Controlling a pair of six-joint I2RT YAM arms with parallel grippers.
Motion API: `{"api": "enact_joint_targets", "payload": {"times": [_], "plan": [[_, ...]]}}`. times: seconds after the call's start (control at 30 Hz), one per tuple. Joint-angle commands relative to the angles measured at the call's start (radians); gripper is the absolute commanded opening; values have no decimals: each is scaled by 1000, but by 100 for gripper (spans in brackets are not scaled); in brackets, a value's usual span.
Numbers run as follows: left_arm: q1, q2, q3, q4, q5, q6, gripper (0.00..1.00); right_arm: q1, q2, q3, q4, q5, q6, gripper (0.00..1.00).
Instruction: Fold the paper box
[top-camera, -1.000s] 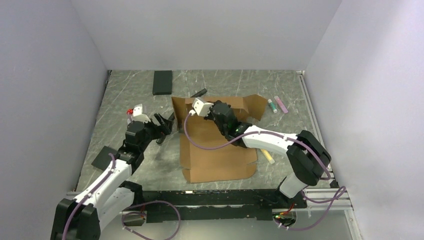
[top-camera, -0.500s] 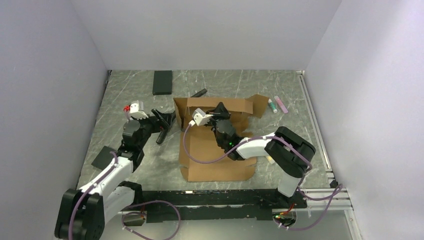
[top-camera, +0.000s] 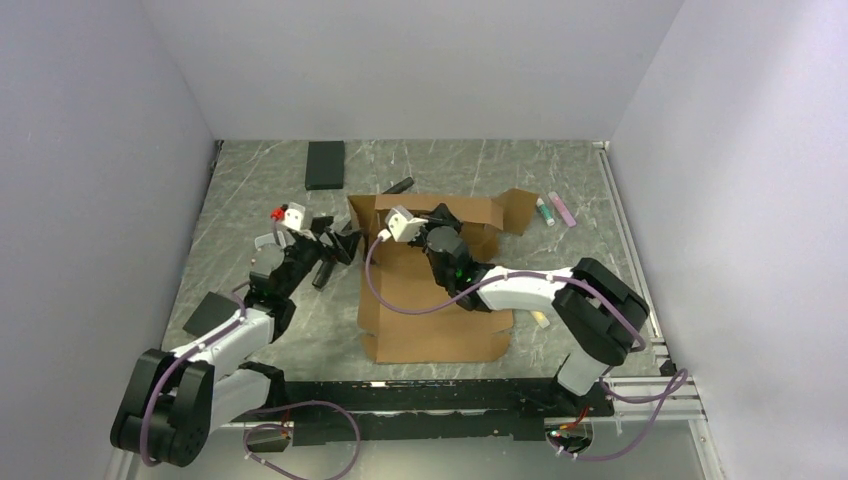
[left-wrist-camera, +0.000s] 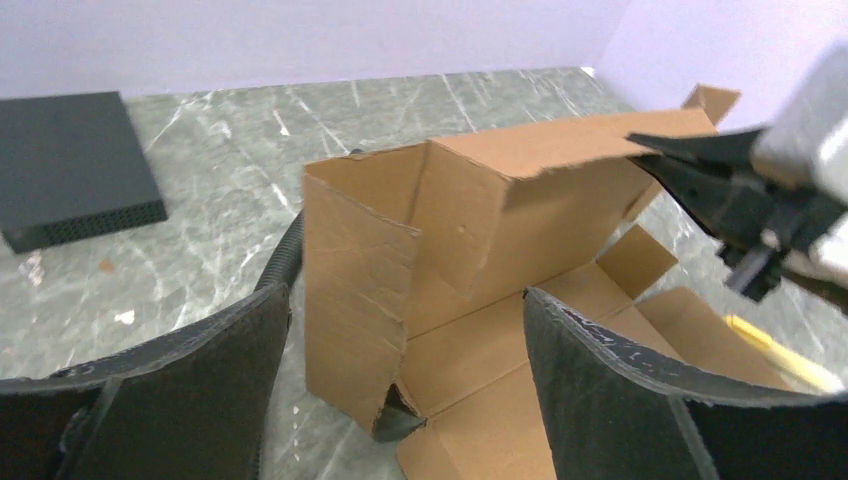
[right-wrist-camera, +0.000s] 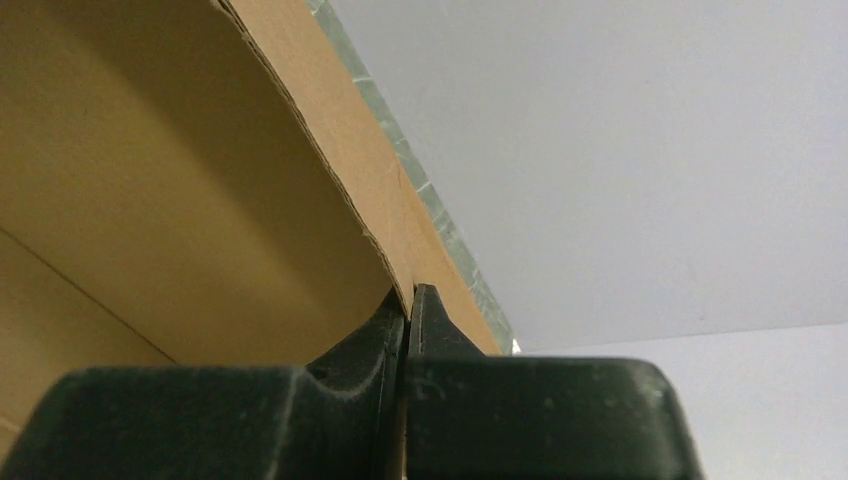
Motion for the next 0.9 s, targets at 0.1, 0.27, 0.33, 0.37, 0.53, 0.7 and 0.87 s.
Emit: {"api": "enact_joint_targets", "payload": {"times": [0.1,0.27,0.33,0.37,0.53,0.7,0.87], "plan": [[-60,20,19,121,71,209,82,-4,-4,68,-433,-127,250,0],[-63,5,47,93,88,217,79,-6,-7,123,-540,-172,302,0],[-63,32,44,143,107,196,78,-6,-9,144,-571,-185,322,0],[-63,48,48,161,112,188,77,-6,-9,150,-582,-190,331,0],[-74,126,100,179,106,184,72,-8,-11,158,-595,-195,339,0],[-105,200,174,130,60,246,65,-9,-7,165,-604,-200,349,12],[-109,238,201,93,23,274,39,-15,-12,170,-613,-207,360,0]]}}
